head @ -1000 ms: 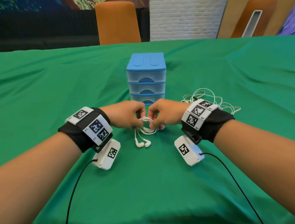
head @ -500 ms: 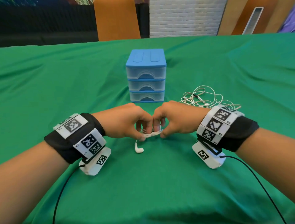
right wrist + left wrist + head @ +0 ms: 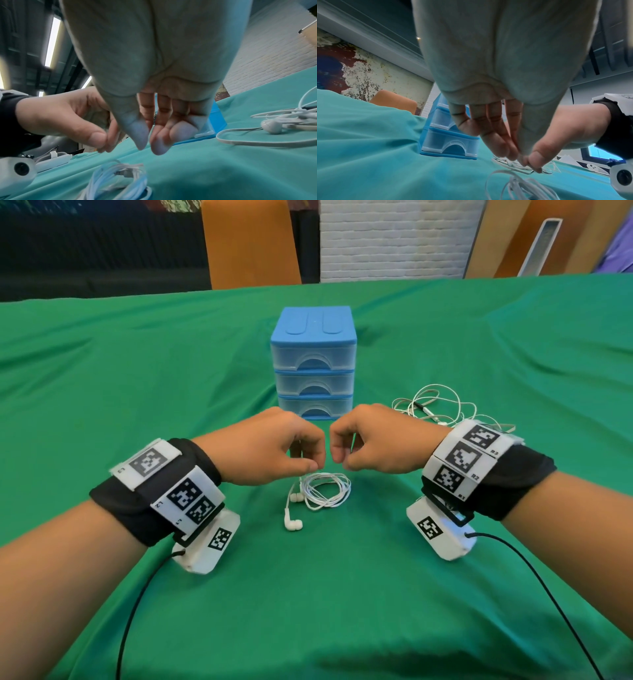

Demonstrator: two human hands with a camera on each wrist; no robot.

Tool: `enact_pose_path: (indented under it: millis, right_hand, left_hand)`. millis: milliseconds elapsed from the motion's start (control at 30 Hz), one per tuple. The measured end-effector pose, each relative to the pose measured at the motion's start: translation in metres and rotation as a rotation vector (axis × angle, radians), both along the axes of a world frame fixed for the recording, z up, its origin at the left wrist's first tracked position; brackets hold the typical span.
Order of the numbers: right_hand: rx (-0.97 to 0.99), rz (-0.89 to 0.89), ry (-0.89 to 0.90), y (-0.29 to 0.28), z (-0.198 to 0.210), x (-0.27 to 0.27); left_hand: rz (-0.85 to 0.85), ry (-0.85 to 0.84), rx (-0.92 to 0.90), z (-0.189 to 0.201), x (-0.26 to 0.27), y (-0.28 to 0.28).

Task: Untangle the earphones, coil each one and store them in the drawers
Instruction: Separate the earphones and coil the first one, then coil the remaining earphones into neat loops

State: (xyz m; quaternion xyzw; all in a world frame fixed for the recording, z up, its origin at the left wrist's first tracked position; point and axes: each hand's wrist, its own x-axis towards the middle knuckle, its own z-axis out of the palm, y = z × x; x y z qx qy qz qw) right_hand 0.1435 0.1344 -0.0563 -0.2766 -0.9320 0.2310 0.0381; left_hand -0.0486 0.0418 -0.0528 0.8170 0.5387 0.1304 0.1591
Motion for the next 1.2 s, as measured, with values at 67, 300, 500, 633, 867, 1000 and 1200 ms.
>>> enact_pose_path:
  millis: [67, 300, 500, 633, 867, 1000, 1200]
  right_hand:
    - [-0.001, -0.031, -0.026, 0.002, -0.003, -0.001]
    - [-0.046, 0.015, -0.127, -0.001, -0.006, -0.007]
    - [0.032, -0.162, -0.063, 0.030, 0.013, 0.013]
    - [0.112, -0.308, -0.153, 0.055, 0.021, 0.043]
    - [0.170, -0.298, -0.375, 0.068, -0.007, 0.078]
    - [0.240, -0.182, -0.353, 0.070, -0.017, 0.074]
    - [0.173, -0.087, -0.263, 0.069, -0.003, 0.078]
  left_hand:
    - [0.021, 0.026, -0.040, -0.001, 0.000, 0.001]
    - [0.043, 0.044, -0.078, -0.001, 0.002, 0.003]
    - [0.110, 0.008, 0.013, 0.021, 0.013, 0.021]
    - [0.145, 0.042, 0.021, 0.033, 0.041, 0.041]
    - [0.171, 0.492, -0.251, 0.024, 0.100, 0.063]
    - [0.105, 0.517, -0.260, 0.018, 0.118, 0.071]
    - [0.114, 0.307, -0.259, 0.020, 0.116, 0.075]
